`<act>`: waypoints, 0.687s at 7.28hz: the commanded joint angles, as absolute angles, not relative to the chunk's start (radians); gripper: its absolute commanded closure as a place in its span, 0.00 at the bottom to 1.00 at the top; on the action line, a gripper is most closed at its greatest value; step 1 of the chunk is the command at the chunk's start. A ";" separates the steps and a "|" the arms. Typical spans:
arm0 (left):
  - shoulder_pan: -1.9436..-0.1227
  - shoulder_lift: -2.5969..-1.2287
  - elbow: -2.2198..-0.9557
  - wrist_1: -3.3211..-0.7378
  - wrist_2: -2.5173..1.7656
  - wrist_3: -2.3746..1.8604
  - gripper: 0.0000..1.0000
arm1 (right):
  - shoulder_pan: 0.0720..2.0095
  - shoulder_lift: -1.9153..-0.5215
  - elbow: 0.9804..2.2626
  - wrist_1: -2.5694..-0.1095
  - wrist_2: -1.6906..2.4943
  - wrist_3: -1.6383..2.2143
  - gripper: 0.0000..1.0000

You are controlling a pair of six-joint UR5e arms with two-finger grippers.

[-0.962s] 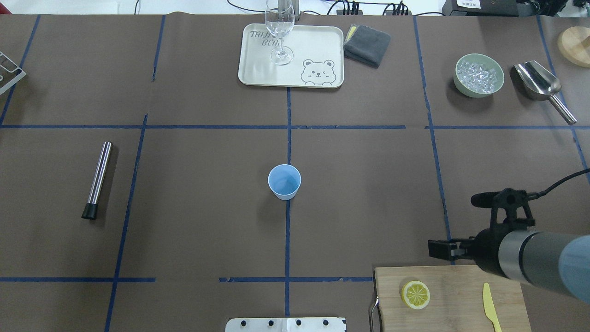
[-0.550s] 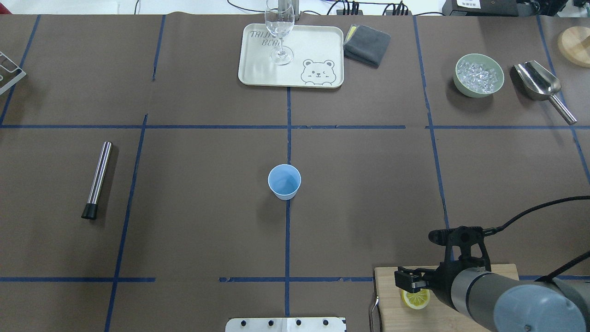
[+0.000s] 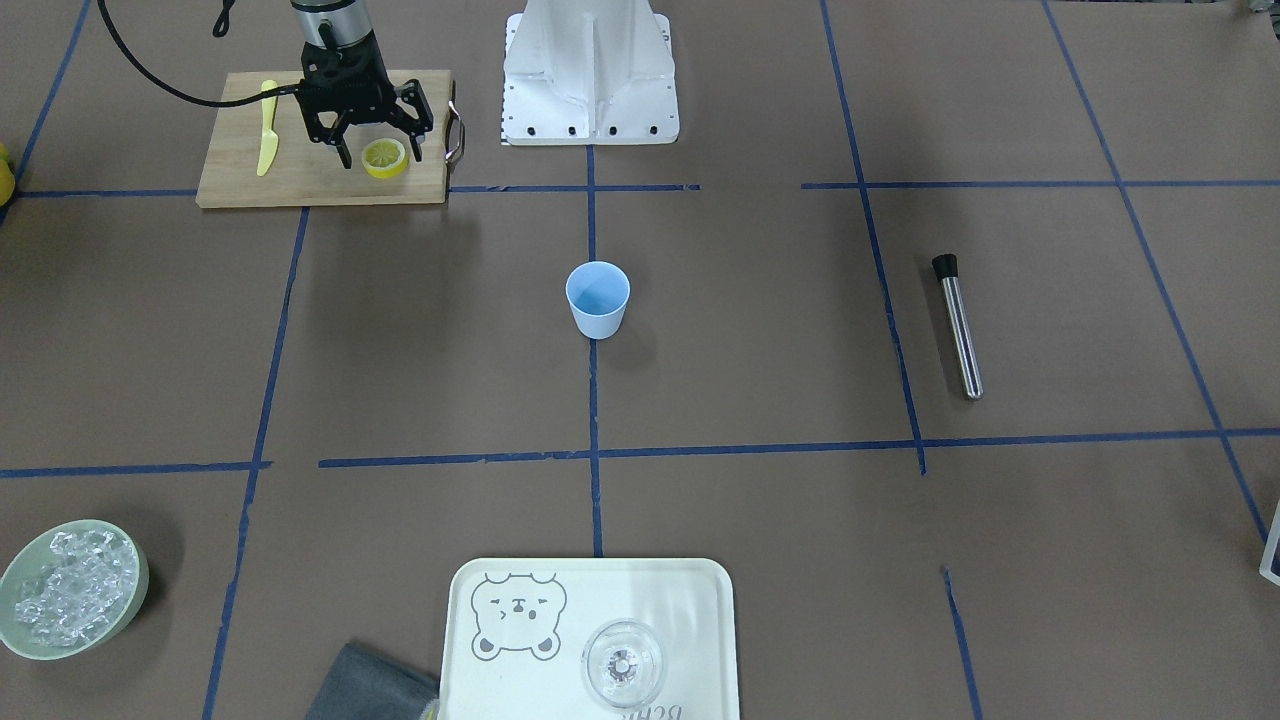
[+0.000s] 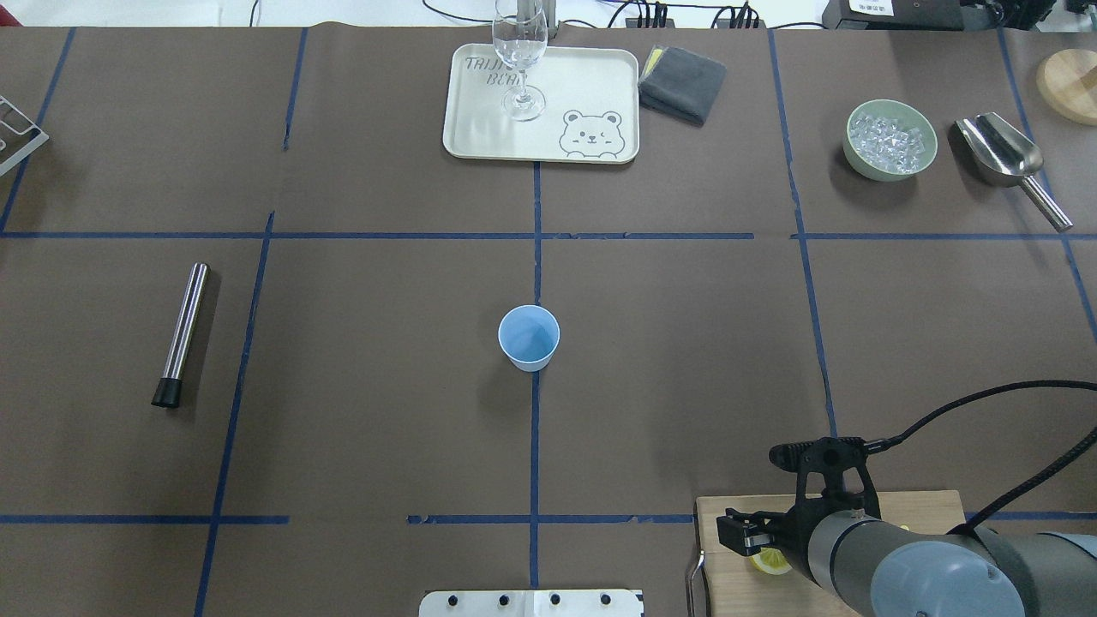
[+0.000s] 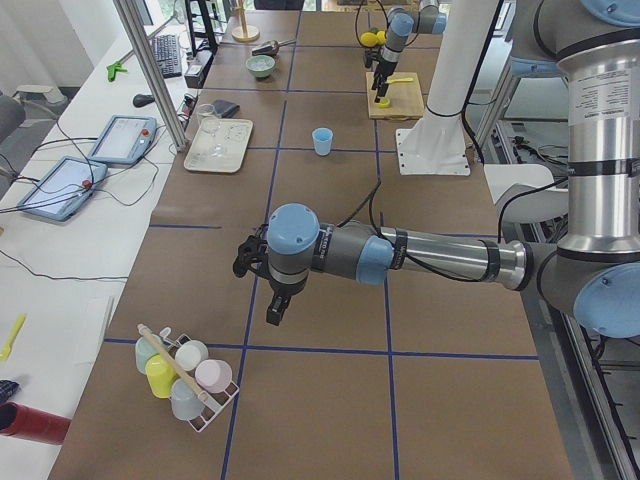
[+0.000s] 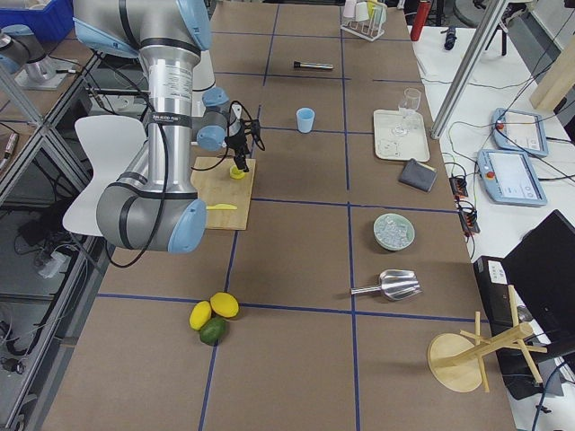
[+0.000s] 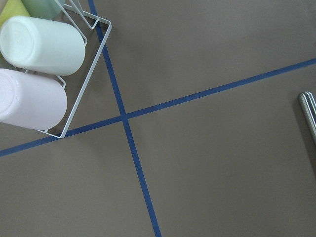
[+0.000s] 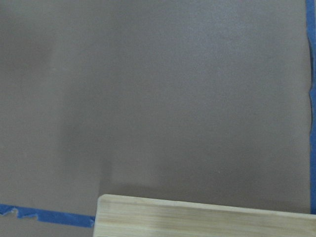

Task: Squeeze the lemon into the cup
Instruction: 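Lower the right gripper over the lemon slices on the cutting board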

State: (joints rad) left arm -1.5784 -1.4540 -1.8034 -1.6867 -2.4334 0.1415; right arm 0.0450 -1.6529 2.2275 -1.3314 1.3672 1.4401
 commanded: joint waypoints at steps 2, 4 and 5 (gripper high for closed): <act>-1.578 -1.453 -1.801 -1.694 -2.433 0.141 0.00 | 0.023 -1.657 2.220 -1.328 1.382 1.440 0.08; -1.578 -1.453 -1.801 -1.694 -2.433 0.140 0.00 | 0.020 -1.655 2.198 -1.328 1.382 1.440 0.10; -1.578 -1.453 -1.802 -1.694 -2.433 0.140 0.00 | 0.018 -1.655 2.191 -1.328 1.382 1.439 0.20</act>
State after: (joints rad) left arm -1.5785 -1.4527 -1.8016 -1.6935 -2.4329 0.1397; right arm 0.0203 -1.6554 2.2000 -1.3285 1.3816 1.4400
